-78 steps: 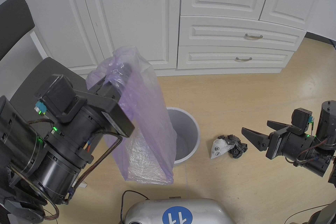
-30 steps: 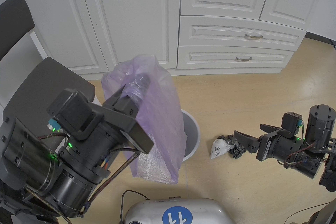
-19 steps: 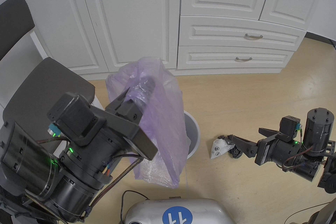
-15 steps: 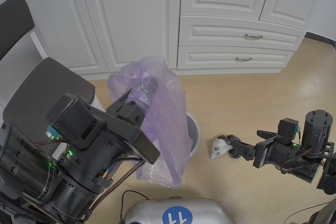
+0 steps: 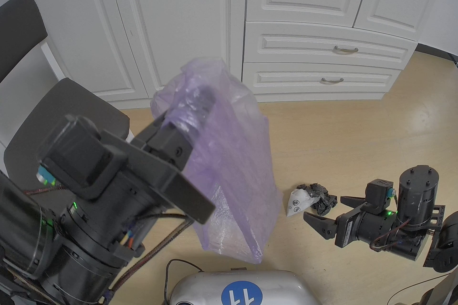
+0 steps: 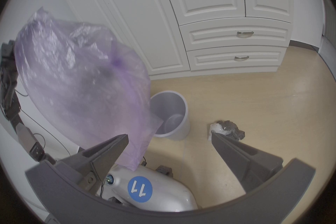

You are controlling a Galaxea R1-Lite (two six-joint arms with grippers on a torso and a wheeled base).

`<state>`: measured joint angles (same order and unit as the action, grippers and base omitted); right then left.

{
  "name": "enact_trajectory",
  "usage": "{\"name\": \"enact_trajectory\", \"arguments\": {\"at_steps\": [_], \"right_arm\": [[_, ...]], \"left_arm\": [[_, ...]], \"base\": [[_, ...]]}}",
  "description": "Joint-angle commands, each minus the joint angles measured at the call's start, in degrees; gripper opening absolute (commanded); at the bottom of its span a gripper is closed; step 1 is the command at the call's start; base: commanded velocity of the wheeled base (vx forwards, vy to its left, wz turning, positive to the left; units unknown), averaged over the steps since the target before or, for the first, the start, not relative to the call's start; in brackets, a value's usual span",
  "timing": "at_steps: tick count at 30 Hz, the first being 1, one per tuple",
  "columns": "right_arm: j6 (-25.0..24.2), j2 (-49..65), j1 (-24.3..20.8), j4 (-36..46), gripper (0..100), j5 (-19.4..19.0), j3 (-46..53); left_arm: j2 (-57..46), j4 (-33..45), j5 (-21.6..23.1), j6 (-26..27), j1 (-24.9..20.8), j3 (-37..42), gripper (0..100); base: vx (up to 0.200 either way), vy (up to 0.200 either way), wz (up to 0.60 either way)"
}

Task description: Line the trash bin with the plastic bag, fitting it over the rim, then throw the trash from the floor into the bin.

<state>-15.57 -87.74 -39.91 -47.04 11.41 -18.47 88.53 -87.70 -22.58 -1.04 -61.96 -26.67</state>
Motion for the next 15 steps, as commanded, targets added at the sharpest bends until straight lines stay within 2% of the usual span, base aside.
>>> {"name": "enact_trajectory", "arguments": {"at_steps": [1, 3, 8, 10, 11, 15], "right_arm": [[-0.17, -1.47, -2.28, 0.02, 100, -0.07, 1.15], [-0.34, -1.91, -3.24, -0.07, 100, 0.02, 1.15], [-3.07, -5.08, -6.23, -3.14, 100, 0.02, 2.12], [-3.07, -5.08, -6.23, -3.14, 100, 0.02, 2.12], [-3.07, -7.89, -7.81, -6.48, 100, 0.02, 2.21], [-2.98, -16.15, -10.01, -12.99, 100, 2.3, 1.07]], "left_arm": [[0.24, 0.07, -0.71, -0.19, -0.17, -4.53, 0], [0.77, -0.02, -2.03, -0.19, -0.17, -6.46, 0], [4.72, 0.07, -10.12, -0.28, -0.26, -14.28, 0], [4.72, 0.07, -10.12, -0.28, -0.26, -14.28, 0], [5.78, 0.07, -12.76, -0.28, -0.26, -17.18, 0], [5.43, 0.07, -14.34, -0.11, -0.26, -18.59, 0]], "base": [[0.0, 0.0, 0.0], [0.0, 0.0, 0.0], [0.0, 0.0, 0.0], [0.0, 0.0, 0.0], [0.0, 0.0, 0.0], [0.0, 0.0, 0.0]]}}
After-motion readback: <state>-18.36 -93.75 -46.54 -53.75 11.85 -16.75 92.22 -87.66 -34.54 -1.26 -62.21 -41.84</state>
